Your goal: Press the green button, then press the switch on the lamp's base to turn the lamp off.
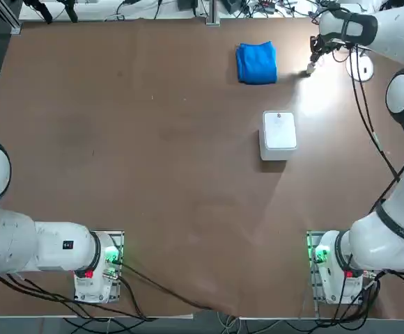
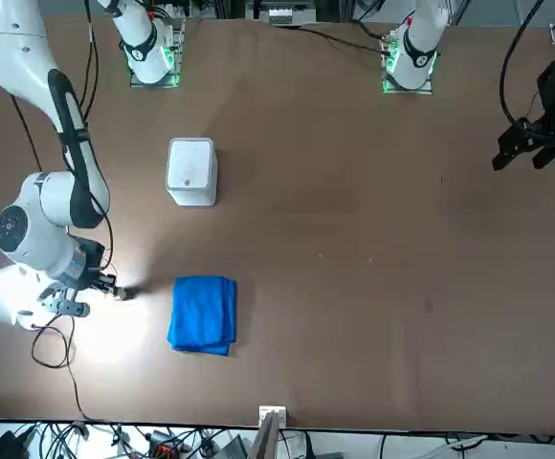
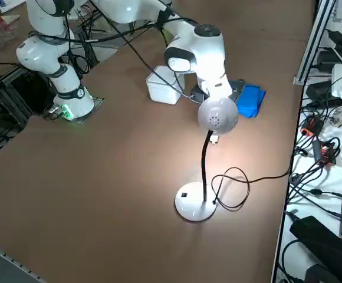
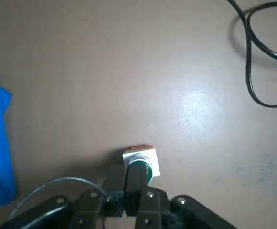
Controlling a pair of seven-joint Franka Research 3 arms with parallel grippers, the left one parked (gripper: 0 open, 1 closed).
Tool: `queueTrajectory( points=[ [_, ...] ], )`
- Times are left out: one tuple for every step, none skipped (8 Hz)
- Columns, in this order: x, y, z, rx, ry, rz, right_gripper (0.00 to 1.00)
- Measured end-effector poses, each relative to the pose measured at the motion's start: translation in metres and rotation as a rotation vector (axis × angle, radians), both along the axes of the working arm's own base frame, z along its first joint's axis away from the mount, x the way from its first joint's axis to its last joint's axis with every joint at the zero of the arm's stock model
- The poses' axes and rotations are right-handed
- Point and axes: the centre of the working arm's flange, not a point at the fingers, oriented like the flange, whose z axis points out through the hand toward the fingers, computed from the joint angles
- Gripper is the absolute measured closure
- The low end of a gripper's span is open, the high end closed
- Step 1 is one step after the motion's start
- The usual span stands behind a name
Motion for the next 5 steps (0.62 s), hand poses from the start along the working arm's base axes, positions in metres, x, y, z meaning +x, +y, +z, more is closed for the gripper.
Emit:
queueTrajectory(
  points=[
    [0.001,0.000,0.007,0.001,-0.014,-0.010,0.99],
    [0.002,0.000,0.019,0.002,-0.021,-0.024,0.99],
    [0.003,0.000,0.042,0.002,-0.017,-0.030,0.99],
    [-0.001,0.001,0.074,0.000,0.002,-0.030,0.99],
    [-0.012,0.002,0.106,-0.004,0.051,-0.031,0.99]
  ],
)
